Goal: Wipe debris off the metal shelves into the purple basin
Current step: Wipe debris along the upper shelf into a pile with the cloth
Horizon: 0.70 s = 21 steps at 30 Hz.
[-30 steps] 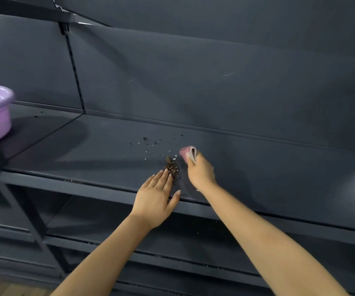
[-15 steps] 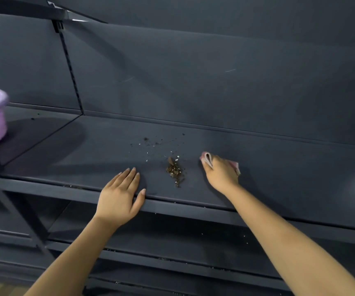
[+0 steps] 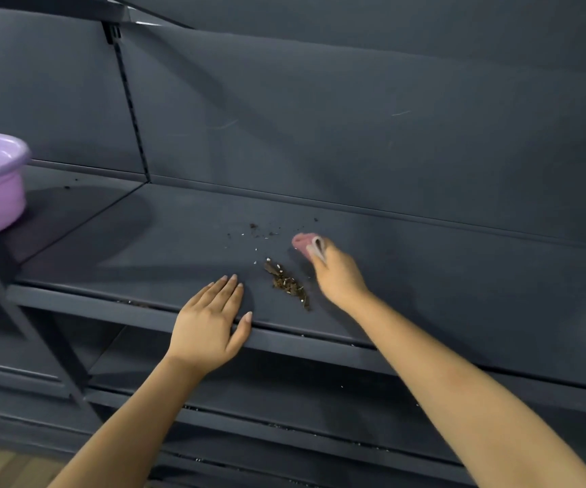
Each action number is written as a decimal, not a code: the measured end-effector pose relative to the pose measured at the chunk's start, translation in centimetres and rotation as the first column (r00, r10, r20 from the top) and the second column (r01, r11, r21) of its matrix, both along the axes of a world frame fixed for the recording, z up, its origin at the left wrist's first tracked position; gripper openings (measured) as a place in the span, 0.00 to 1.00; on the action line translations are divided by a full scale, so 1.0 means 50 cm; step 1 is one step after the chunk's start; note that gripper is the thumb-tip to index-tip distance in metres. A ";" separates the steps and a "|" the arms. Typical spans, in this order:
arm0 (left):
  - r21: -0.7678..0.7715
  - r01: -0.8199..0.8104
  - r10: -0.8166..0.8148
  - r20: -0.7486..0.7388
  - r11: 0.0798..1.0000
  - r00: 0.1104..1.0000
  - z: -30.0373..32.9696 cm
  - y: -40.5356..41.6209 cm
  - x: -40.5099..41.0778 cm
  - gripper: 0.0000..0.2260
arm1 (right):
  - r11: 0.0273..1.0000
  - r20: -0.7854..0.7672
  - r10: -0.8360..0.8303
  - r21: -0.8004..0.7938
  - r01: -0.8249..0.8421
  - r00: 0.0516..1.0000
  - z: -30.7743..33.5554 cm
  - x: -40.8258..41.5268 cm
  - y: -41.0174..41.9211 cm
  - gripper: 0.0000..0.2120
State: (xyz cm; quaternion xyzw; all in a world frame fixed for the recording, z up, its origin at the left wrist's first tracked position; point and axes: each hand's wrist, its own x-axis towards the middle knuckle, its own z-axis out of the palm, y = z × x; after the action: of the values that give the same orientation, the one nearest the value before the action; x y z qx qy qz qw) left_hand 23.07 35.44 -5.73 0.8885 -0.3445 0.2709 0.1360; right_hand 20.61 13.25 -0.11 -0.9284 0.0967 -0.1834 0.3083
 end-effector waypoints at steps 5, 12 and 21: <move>-0.003 -0.002 0.002 0.001 1.000 1.000 0.000 0.001 -0.002 0.33 | 0.960 0.040 -0.266 -0.079 0.269 0.963 0.023 -0.053 -0.163 0.15; 0.018 -0.004 0.004 -0.009 1.000 1.000 0.003 -0.001 -0.002 0.33 | 0.877 -0.216 -0.470 -0.226 0.425 0.856 -0.005 -0.056 -0.236 0.19; 0.023 0.001 -0.001 -0.001 1.000 1.000 0.007 0.002 -0.003 0.33 | 0.989 -0.195 0.093 -0.095 -0.113 0.976 -0.005 0.068 0.017 0.16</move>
State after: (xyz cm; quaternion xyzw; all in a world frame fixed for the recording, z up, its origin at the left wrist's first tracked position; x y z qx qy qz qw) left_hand 22.90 35.53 -5.38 0.8899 -0.3481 0.2664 0.1262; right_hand 24.01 14.12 -0.37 -0.9605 0.0677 -0.0825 0.2572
